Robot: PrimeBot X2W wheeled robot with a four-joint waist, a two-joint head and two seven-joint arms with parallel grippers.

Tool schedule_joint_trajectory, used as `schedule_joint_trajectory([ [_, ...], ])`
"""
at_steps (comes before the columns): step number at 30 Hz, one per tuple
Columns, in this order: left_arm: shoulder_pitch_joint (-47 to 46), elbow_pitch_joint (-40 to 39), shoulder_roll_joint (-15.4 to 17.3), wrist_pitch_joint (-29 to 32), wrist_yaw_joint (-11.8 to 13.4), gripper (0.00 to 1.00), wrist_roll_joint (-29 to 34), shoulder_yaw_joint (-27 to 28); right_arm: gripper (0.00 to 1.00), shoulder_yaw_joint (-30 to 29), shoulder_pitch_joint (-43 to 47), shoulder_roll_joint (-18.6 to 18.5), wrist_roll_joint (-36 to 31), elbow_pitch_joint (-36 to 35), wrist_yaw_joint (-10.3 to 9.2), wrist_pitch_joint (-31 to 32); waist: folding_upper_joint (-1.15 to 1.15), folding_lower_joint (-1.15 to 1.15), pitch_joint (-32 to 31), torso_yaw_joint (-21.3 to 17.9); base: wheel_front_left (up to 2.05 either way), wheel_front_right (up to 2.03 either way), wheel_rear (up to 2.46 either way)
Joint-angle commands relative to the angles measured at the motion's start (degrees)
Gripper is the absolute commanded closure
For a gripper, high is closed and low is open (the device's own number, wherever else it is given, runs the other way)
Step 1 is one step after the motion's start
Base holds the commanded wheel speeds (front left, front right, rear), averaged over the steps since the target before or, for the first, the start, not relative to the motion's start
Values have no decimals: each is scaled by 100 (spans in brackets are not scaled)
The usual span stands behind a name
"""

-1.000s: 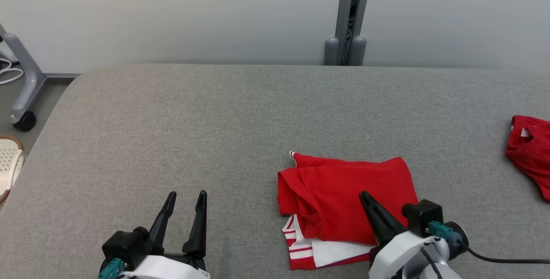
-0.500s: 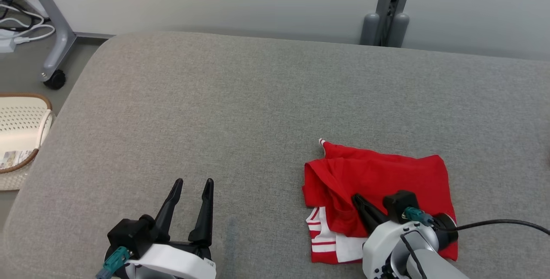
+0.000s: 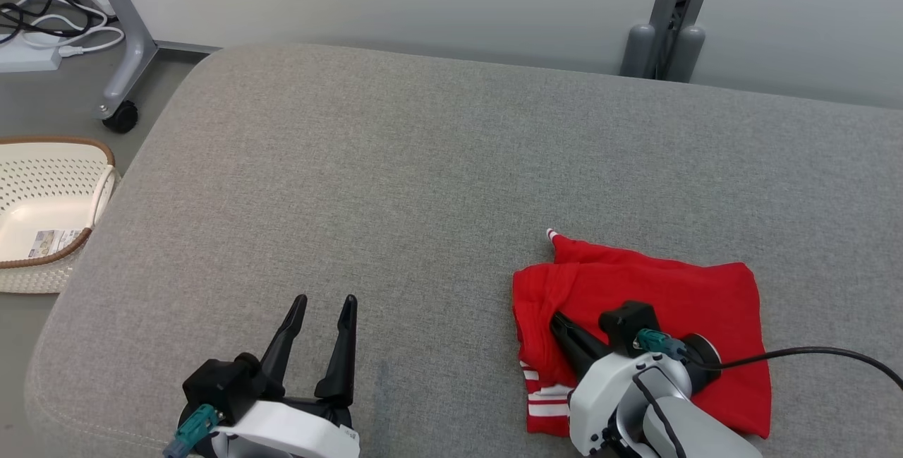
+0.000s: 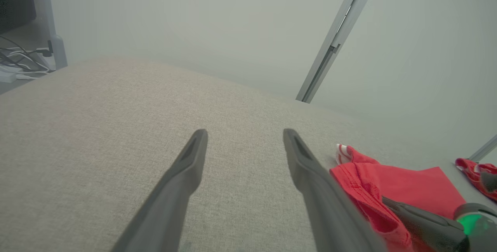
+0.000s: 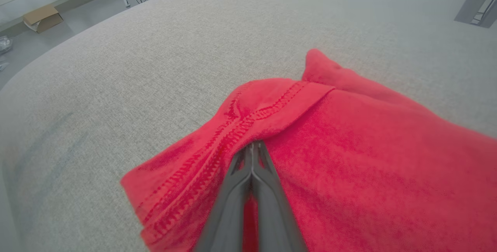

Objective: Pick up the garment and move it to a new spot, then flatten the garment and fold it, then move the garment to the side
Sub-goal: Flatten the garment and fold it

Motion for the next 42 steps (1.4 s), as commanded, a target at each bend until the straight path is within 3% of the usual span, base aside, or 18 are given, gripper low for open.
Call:
schedule_joint_trajectory([
  [1,-42,1,22,-22,5,0,-52,1,100,66,-44,-22,65,-47,0,-28,0,0,-10,8,0,0,0],
  [15,-128,-3,22,-22,31,0,-112,-68,100,777,-463,-21,482,256,0,-29,0,0,145,170,0,0,0],
  [34,-221,53,22,-22,57,0,-184,-189,100,1005,-1195,-23,635,817,0,-29,0,0,260,318,0,0,0],
  [42,-212,64,23,-22,79,0,-162,-128,100,1152,-1188,-23,782,697,0,-29,0,0,240,303,0,0,0],
])
